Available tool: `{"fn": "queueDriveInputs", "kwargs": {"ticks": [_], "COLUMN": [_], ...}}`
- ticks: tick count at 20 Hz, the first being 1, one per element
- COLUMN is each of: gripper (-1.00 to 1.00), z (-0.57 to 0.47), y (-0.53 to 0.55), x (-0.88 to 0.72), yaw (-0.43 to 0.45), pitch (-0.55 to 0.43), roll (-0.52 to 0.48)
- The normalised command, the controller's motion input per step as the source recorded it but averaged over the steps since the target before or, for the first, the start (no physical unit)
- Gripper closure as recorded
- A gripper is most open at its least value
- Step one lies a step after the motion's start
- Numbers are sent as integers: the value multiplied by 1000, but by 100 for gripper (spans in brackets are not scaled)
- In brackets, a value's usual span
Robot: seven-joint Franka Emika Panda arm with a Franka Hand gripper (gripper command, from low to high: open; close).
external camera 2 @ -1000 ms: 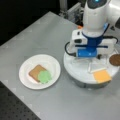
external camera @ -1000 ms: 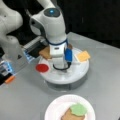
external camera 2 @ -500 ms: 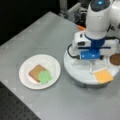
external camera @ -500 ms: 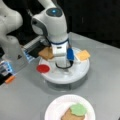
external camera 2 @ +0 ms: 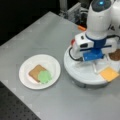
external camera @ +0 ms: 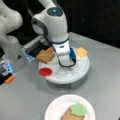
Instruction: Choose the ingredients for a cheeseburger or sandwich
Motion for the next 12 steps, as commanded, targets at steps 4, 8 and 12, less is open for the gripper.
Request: {"fn": "queueDriveInputs", "kwargs": {"ticks": [4, 8, 12], "gripper": [-100, -100, -100], "z": [-41, -52, -60], "y": [73, 47, 54], "x": [-74, -30, 59], "yaw": [383, 382, 433], "pitch": [-21, -19, -51], "roll": [14, 37, 37]}}
